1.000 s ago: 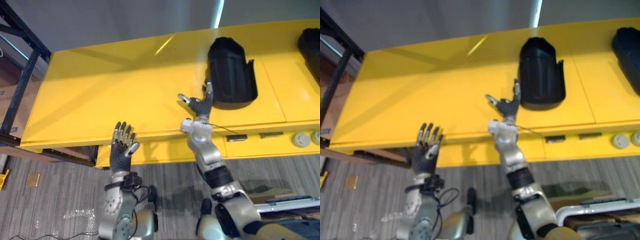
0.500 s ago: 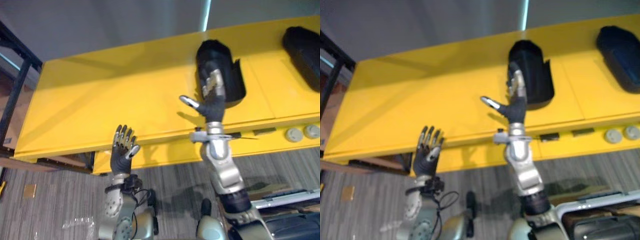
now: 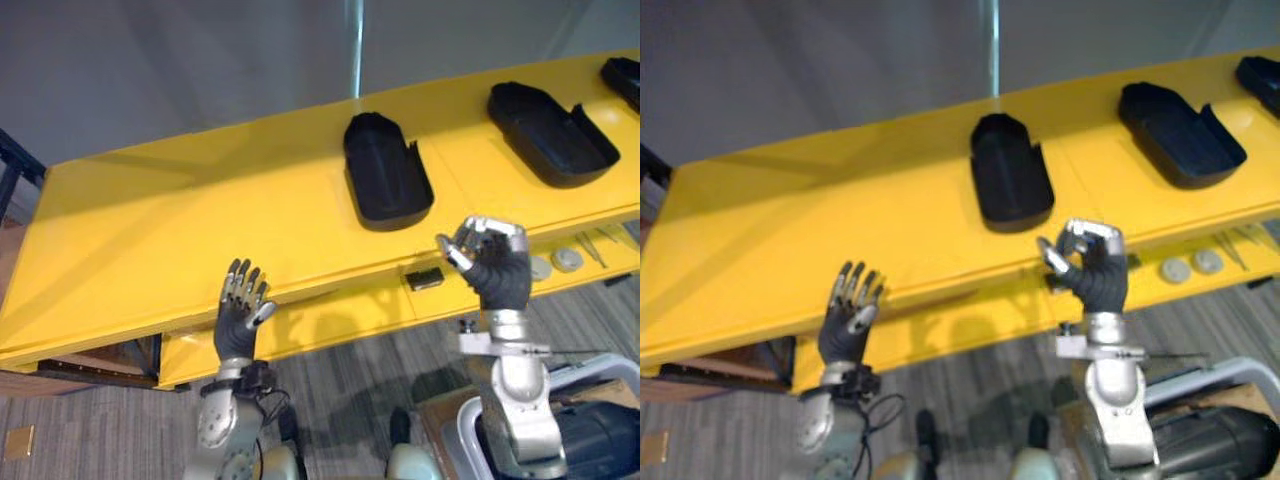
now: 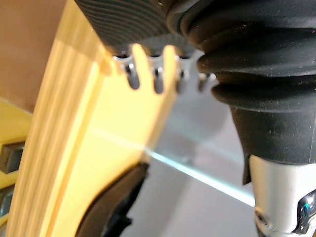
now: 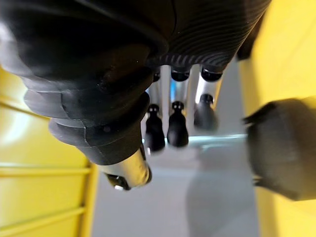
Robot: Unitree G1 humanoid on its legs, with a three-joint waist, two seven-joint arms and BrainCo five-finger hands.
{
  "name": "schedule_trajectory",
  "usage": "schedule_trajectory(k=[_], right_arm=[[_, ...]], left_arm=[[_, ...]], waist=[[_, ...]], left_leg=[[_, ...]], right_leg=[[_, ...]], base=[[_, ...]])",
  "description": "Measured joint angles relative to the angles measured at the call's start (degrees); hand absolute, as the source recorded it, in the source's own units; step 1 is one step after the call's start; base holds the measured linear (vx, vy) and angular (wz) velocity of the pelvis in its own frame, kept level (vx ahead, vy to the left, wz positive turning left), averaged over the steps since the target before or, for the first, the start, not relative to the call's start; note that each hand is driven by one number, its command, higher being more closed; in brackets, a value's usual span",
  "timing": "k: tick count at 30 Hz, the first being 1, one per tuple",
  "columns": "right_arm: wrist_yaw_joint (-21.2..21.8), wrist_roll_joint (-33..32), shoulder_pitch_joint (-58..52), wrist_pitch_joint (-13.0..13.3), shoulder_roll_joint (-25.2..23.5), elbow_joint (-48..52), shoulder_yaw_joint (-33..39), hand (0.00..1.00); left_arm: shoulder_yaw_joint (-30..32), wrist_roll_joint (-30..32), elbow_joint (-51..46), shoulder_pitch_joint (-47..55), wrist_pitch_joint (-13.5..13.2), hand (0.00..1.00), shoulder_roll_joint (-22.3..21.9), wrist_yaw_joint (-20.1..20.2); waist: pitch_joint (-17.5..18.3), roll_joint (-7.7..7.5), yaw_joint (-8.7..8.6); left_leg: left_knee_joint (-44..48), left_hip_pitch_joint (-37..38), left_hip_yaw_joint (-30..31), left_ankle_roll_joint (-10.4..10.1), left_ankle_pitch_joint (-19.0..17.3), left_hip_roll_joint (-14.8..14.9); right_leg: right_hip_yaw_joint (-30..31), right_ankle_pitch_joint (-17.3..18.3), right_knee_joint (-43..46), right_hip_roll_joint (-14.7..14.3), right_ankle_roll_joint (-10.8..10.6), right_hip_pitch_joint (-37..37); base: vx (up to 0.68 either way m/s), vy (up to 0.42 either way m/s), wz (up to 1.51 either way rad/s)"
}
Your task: Walk over and take plastic housings, then place them on the shelf
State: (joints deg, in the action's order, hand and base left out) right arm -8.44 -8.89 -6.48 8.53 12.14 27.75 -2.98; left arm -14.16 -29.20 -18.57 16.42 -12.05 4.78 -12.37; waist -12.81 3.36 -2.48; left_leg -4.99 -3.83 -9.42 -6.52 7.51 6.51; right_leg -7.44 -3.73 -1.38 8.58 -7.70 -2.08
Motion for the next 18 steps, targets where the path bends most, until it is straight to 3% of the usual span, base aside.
schedule_trajectory(k=[11,18], right_arm=[[0.8,-1.0,1.3,-2.3,0.0,-12.6,-3.9,1.00],[-2.4,-1.0,6.4,-2.5,-0.2,-20.2,-4.0,1.00]], left_arm=[[0.4,0.0,-0.7,0.6,-0.1,0.00,1.6,0.3],[0.5,0.0,-0.8,0.8,0.0,0.00,1.6,1.0]], waist=[[0.1,-0.15,0.18],[0.5,-0.84,1.02]], left_leg=[[-0.1,0.2,1.2,0.0,0.0,-0.2],[-0.1,-0.5,2.8,-0.3,0.2,-0.3]], right_leg=[[-1.3,0.4,0.0,0.1,0.4,1.0],[-2.8,0.7,0.2,0.2,0.3,1.3]], base=[[-0.02,0.003,0.04],[-0.03,0.008,0.11]])
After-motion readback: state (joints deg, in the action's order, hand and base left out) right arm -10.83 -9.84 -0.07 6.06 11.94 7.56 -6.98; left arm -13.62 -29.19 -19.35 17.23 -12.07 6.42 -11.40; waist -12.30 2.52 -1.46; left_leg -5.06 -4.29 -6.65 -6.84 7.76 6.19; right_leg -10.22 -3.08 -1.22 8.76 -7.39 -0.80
